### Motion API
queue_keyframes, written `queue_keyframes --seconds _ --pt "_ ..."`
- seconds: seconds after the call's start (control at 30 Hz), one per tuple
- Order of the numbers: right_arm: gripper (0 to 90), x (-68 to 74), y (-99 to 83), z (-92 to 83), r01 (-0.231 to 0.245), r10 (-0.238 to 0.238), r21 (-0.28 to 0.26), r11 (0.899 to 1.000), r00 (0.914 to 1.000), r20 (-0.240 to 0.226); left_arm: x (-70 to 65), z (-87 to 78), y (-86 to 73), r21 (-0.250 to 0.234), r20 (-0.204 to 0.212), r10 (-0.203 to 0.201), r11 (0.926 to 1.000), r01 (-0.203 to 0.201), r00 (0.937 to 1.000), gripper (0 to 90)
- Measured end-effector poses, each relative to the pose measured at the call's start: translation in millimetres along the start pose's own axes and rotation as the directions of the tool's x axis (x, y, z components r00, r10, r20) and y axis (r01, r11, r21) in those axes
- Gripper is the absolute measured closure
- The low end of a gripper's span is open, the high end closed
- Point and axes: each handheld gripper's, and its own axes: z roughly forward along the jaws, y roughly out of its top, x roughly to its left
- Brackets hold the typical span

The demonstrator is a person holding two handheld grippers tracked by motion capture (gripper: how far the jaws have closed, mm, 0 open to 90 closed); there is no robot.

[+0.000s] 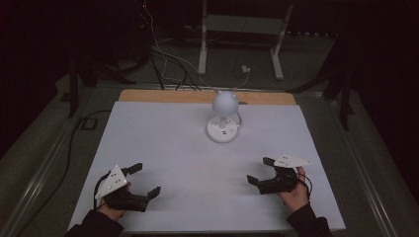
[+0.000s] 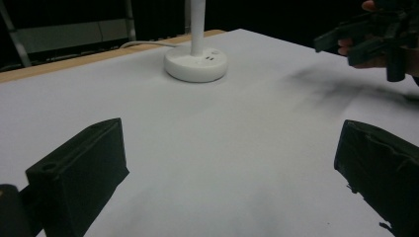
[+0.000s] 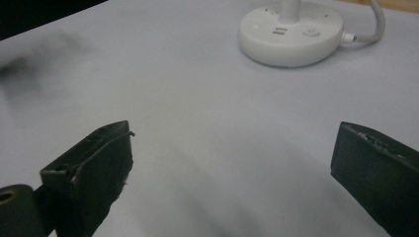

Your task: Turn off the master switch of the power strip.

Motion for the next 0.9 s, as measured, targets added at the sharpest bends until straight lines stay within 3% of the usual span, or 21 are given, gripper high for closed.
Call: queue_keyframes --seconds 0.33,0.5,0.9 --pt "2.5 1.4 -18.7 -24.0 0.01 -0.011 0.026 1.0 0.9997 0.021 -0.6 1.2 -0.1 0.006 0.004 0.006 1.0 -0.006 1.0 0.3" --pt "2.5 3.8 -29.6 -33.3 0.019 -0.023 0.064 0.998 0.9984 0.052 -0.7 1.6 -0.1 0.009 0.005 0.008 0.9999 -0.008 1.0 0.3" --pt "2.6 -1.2 -43.6 -33.0 -0.006 -0.001 0.097 0.995 0.9972 0.075 -0.9 2.0 0.0 0.011 0.012 0.014 0.9998 -0.014 0.9998 0.3"
